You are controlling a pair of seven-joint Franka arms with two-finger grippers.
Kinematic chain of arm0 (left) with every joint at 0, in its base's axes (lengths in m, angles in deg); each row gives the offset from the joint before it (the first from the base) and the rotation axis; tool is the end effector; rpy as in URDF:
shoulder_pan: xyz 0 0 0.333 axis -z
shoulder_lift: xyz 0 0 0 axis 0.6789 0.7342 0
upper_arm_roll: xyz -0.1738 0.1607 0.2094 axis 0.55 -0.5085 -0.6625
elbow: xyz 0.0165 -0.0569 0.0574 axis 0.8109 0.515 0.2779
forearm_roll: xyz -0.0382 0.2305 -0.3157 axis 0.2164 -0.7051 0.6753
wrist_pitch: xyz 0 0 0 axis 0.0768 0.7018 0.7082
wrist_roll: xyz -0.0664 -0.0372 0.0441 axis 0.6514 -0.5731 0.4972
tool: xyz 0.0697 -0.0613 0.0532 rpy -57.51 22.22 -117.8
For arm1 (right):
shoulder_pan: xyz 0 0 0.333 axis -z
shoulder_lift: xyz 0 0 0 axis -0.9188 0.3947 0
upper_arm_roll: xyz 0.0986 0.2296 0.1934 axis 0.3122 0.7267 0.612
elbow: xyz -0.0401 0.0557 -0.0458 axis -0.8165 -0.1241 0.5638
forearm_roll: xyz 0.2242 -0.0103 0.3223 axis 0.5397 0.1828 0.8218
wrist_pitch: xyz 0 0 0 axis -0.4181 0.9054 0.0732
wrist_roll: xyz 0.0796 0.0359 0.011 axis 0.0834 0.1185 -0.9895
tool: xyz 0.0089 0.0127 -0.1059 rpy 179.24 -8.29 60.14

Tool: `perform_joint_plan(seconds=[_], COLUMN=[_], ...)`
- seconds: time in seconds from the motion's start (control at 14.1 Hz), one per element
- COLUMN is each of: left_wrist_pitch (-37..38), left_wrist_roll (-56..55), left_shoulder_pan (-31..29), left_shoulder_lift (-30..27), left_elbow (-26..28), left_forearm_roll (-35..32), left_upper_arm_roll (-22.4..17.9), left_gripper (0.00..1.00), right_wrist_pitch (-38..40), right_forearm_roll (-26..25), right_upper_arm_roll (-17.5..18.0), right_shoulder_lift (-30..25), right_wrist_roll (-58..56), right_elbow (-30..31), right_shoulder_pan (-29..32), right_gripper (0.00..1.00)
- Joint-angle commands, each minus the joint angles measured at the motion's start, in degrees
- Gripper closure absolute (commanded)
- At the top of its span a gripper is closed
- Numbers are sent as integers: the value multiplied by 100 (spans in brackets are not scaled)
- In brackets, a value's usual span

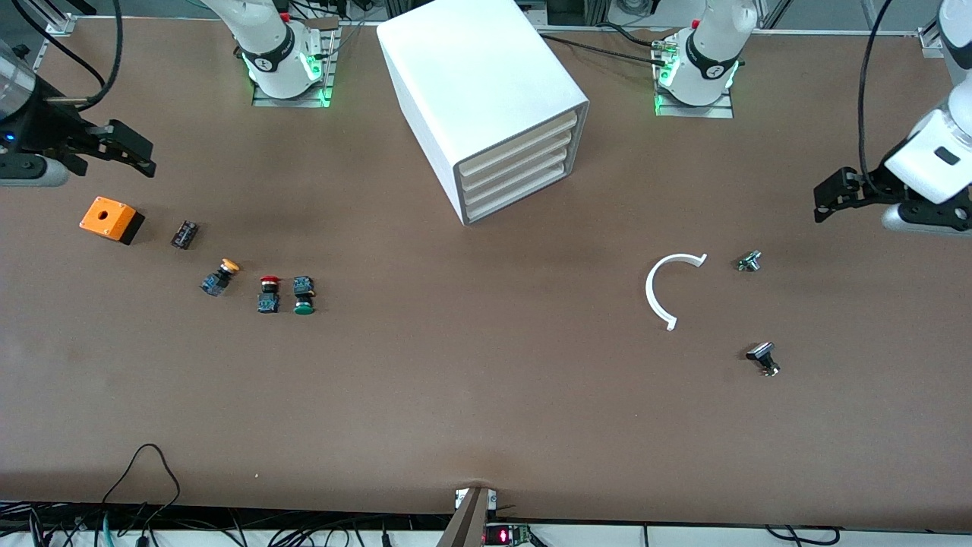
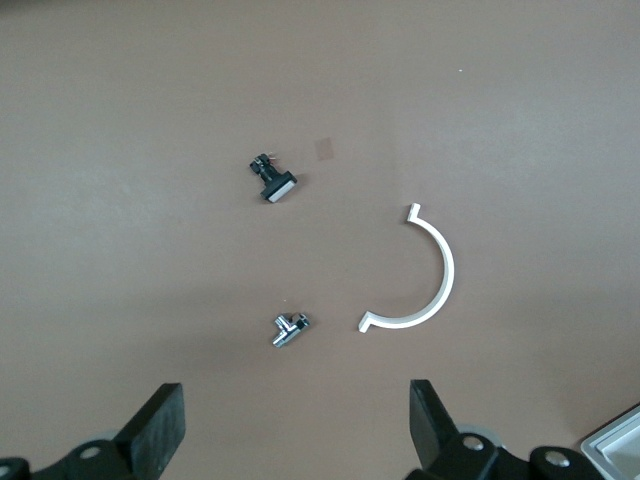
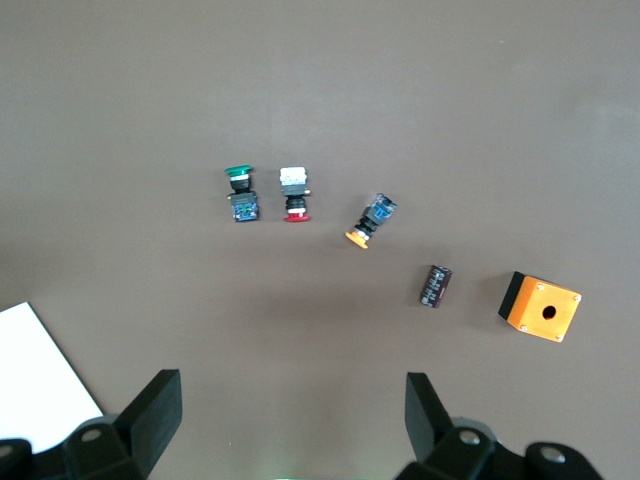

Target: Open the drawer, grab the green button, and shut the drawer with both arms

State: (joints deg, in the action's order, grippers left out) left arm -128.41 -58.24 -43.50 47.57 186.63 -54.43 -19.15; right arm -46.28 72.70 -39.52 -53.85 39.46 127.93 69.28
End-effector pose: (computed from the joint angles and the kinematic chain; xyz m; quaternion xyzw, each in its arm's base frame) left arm 0.5616 -0.0142 0.5801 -0.9984 0.0453 -0.0236 0.0246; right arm 0.5412 0.0301 0.6245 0.9997 -0.0044 -0.0156 0.0166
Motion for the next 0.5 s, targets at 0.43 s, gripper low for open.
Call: perform_joint_plan(seconds=[0.43], left_wrist_pitch=[575], left_wrist_roll=[-165], left_shoulder_pan=[215], left_shoulder_lift=[67], left_elbow=[-388], left_forearm_roll=[-126], left_upper_arm_roll=[-87], left_gripper=[1], right_wrist_pitch=[80], right_forearm_roll=[3], right_upper_arm_roll=[108], right_shoulder_lift=[-53], right_wrist_roll=[-275], right_elbow=[-50], right_shoulder_pan=[283], right_gripper=[1])
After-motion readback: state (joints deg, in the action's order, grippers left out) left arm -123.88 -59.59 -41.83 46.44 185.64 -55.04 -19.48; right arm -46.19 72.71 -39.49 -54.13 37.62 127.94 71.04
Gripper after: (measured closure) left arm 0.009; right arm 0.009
